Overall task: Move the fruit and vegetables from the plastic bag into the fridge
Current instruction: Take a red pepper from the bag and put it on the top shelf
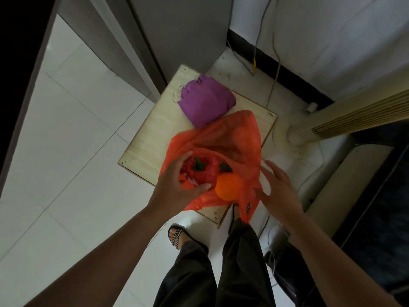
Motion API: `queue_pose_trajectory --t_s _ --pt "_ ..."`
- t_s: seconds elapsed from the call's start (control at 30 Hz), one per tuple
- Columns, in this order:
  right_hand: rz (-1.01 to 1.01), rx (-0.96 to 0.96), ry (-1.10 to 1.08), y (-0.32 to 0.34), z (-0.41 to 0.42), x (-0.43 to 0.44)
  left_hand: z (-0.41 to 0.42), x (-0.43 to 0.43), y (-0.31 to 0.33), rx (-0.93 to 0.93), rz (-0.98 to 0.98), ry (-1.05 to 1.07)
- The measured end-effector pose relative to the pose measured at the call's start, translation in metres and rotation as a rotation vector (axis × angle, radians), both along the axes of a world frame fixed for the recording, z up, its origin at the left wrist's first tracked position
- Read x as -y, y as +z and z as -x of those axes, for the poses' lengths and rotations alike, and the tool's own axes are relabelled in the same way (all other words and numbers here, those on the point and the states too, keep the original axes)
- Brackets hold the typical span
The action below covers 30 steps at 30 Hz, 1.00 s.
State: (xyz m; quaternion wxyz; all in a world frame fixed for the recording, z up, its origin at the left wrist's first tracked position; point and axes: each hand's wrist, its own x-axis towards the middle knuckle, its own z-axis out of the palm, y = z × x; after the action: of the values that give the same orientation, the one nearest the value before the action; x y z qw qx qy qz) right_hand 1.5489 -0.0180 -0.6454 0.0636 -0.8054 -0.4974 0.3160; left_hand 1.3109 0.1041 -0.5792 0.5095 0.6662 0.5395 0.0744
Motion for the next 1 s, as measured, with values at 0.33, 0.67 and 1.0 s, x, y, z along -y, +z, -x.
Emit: queue_pose_trajectory --t_s 0.33,0.67,1.0 --pt "-0.426 -0.107 -0.067 0.066 0.069 -0.005 -0.015 -0.013 0.004 -0.013 -0.108 -0.132" --pt "-0.074 -0.214 -0.152 0.008 0.061 -0.007 0.008 -0.020 0.003 0.003 -0.090 -0.059" --pt "-0.053 -0.467 -0.104 -0.017 0.030 0.003 0.002 -0.010 -0.027 -0.142 -0.016 -0.097"
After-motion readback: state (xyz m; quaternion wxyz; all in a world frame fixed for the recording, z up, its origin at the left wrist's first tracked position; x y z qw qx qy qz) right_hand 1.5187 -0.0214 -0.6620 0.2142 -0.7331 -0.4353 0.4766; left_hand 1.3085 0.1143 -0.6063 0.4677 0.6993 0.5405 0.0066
